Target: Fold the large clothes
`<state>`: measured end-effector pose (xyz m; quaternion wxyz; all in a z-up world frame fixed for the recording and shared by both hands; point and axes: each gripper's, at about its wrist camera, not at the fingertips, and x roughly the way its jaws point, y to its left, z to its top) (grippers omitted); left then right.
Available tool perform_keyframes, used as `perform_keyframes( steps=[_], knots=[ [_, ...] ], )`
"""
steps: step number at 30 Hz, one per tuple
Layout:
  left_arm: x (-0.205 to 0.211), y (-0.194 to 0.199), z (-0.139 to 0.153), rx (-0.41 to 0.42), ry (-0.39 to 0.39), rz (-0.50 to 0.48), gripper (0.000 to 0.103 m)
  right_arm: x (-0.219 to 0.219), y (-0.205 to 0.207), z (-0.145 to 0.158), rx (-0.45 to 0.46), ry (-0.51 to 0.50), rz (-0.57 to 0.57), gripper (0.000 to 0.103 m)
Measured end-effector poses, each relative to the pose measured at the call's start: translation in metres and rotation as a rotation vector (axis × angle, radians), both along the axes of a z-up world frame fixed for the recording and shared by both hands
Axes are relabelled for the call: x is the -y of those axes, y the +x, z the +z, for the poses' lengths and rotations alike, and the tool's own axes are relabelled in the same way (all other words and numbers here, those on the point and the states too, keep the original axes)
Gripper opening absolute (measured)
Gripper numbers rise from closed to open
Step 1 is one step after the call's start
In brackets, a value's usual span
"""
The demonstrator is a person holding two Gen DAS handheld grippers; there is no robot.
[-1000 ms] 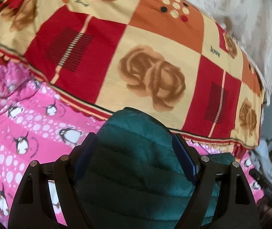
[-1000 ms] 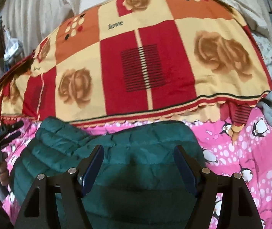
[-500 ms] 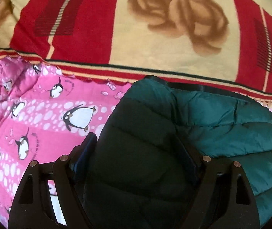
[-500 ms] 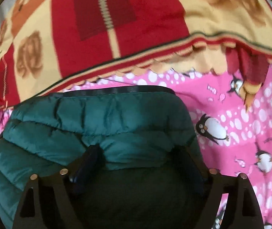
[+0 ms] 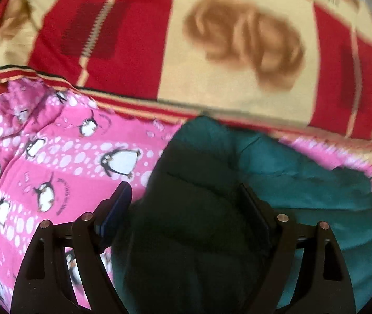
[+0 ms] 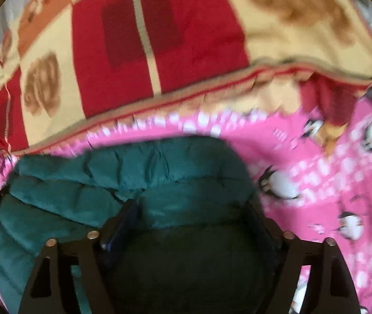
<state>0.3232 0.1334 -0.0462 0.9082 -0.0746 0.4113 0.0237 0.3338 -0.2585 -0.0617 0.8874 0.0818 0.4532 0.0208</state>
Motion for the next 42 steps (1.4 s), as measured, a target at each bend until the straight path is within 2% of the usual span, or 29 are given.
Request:
perform_keyframes(
  steps=[2, 4, 6, 7, 10, 11, 12, 13, 14, 15, 18, 19, 21, 23, 25, 28, 30, 32, 37, 40, 42],
  knots=[
    [0.009, -0.026, 0.025, 0.079, -0.055, -0.046, 0.083, 0.001, -0.021, 0.028, 0.078, 0.048, -0.008, 0.079],
    [0.027, -0.055, 0.044, 0.147, -0.074, -0.125, 0.083, -0.010, -0.048, 0.050, 0.149, 0.091, 0.025, 0.079],
    [0.048, -0.076, 0.045, 0.167, -0.059, -0.195, 0.083, -0.029, -0.077, 0.064, 0.205, 0.104, 0.080, 0.080],
    [0.062, -0.083, 0.036, 0.142, -0.031, -0.217, 0.083, -0.039, -0.086, 0.066, 0.212, 0.104, 0.104, 0.080],
    [0.091, -0.087, -0.004, 0.040, 0.092, -0.238, 0.085, -0.072, -0.099, 0.043, 0.147, 0.056, 0.180, 0.080],
    [0.095, -0.091, -0.011, 0.064, 0.122, -0.243, 0.088, -0.080, -0.097, 0.025, 0.084, -0.001, 0.187, 0.084],
    [0.099, -0.096, -0.013, 0.098, 0.151, -0.249, 0.089, -0.084, -0.098, 0.013, 0.060, -0.042, 0.181, 0.089],
    [0.098, -0.096, -0.014, 0.085, 0.155, -0.241, 0.090, -0.085, -0.102, 0.004, 0.082, -0.072, 0.170, 0.096],
    [0.093, -0.094, -0.013, 0.058, 0.121, -0.234, 0.091, -0.086, -0.105, -0.001, 0.114, -0.093, 0.158, 0.101],
    [0.088, -0.092, -0.010, 0.032, 0.092, -0.232, 0.091, -0.085, -0.106, -0.002, 0.112, -0.099, 0.152, 0.101],
    [0.068, -0.101, 0.010, 0.028, 0.050, -0.249, 0.090, -0.076, -0.111, 0.010, 0.091, -0.041, 0.161, 0.099],
    [0.059, -0.112, 0.019, 0.058, 0.039, -0.243, 0.090, -0.071, -0.115, 0.019, 0.102, -0.014, 0.169, 0.092],
    [0.038, -0.133, 0.025, 0.107, 0.012, -0.240, 0.090, -0.052, -0.134, 0.037, 0.173, 0.041, 0.163, 0.092],
    [0.013, -0.157, 0.016, 0.122, -0.004, -0.236, 0.090, -0.031, -0.154, 0.046, 0.219, 0.060, 0.152, 0.092],
    [-0.009, -0.174, 0.005, 0.115, 0.006, -0.205, 0.090, -0.011, -0.174, 0.042, 0.233, 0.071, 0.139, 0.092],
    [-0.033, -0.189, -0.007, 0.113, -0.019, -0.168, 0.090, 0.024, -0.192, 0.025, 0.204, 0.141, 0.088, 0.092],
    [-0.038, -0.191, -0.012, 0.137, -0.028, -0.206, 0.090, 0.035, -0.196, 0.018, 0.195, 0.156, 0.120, 0.092],
    [-0.037, -0.189, -0.019, 0.124, -0.021, -0.224, 0.090, 0.042, -0.197, 0.009, 0.188, 0.149, 0.117, 0.092],
    [-0.027, -0.173, -0.029, 0.134, -0.073, -0.271, 0.090, 0.050, -0.186, -0.010, 0.169, 0.278, 0.134, 0.091],
    [-0.025, -0.167, -0.033, 0.132, -0.112, -0.294, 0.090, 0.045, -0.180, -0.019, 0.167, 0.357, 0.168, 0.086],
    [-0.025, -0.164, -0.035, 0.119, -0.139, -0.310, 0.090, 0.039, -0.180, -0.020, 0.195, 0.352, 0.194, 0.081]
  ],
)
